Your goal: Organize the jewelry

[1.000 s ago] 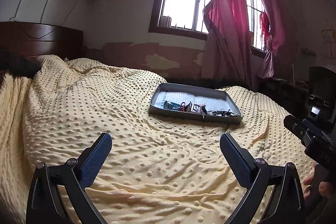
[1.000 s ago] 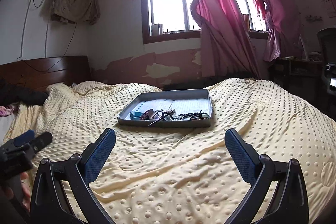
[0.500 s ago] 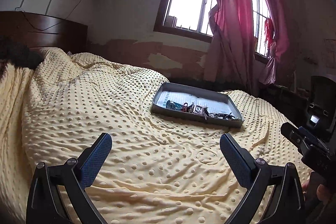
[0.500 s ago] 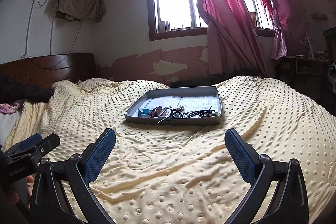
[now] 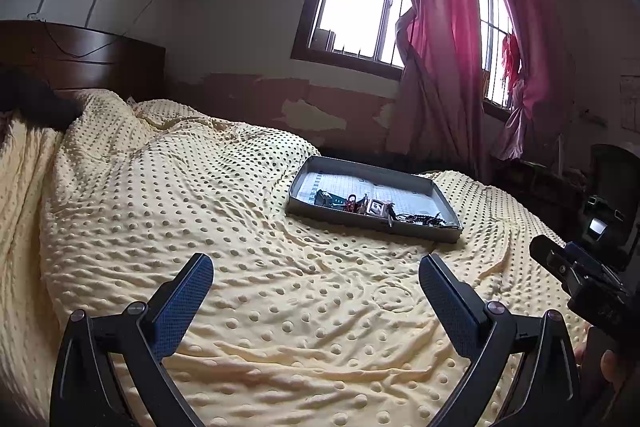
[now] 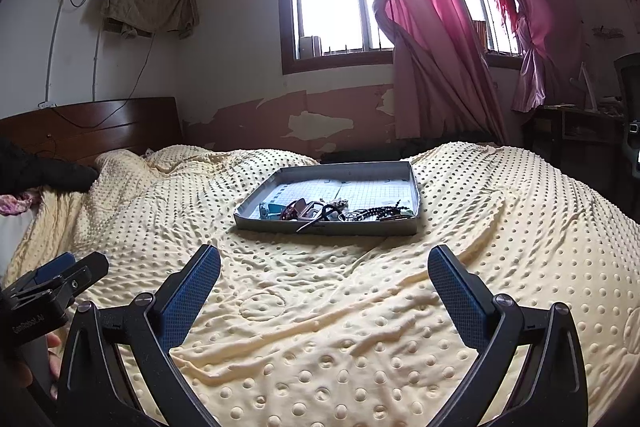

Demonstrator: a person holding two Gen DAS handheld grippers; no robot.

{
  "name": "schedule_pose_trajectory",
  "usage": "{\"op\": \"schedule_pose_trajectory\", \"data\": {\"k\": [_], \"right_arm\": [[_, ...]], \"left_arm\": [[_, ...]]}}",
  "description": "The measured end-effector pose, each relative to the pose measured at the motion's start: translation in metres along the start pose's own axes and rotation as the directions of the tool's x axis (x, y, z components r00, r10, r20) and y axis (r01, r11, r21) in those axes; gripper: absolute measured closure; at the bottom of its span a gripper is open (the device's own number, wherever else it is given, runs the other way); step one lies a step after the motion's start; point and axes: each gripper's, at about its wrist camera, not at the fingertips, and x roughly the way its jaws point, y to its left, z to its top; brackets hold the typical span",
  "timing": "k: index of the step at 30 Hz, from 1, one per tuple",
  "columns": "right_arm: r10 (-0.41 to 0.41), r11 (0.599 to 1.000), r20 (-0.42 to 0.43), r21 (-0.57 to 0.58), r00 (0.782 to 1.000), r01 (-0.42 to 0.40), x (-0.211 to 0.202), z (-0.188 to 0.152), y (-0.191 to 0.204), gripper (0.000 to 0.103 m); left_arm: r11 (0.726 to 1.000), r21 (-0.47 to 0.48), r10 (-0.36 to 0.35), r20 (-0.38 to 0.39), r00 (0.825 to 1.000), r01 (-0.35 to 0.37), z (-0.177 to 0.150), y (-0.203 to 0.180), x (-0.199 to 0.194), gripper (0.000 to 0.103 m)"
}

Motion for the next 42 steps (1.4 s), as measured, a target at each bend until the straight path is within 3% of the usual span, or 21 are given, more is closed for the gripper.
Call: {"op": "schedule_pose_trajectory", "data": {"k": [42], "right_arm": [[0.004,1.000,-0.001,-0.010,1.000,-0.004,0.0002,0.0005,0.0007,0.001]], "left_arm": [[1.000,0.006,0.000,-0.001,1.000,0.000,-0.0002,-0.0022,-0.0004,0.000]]}}
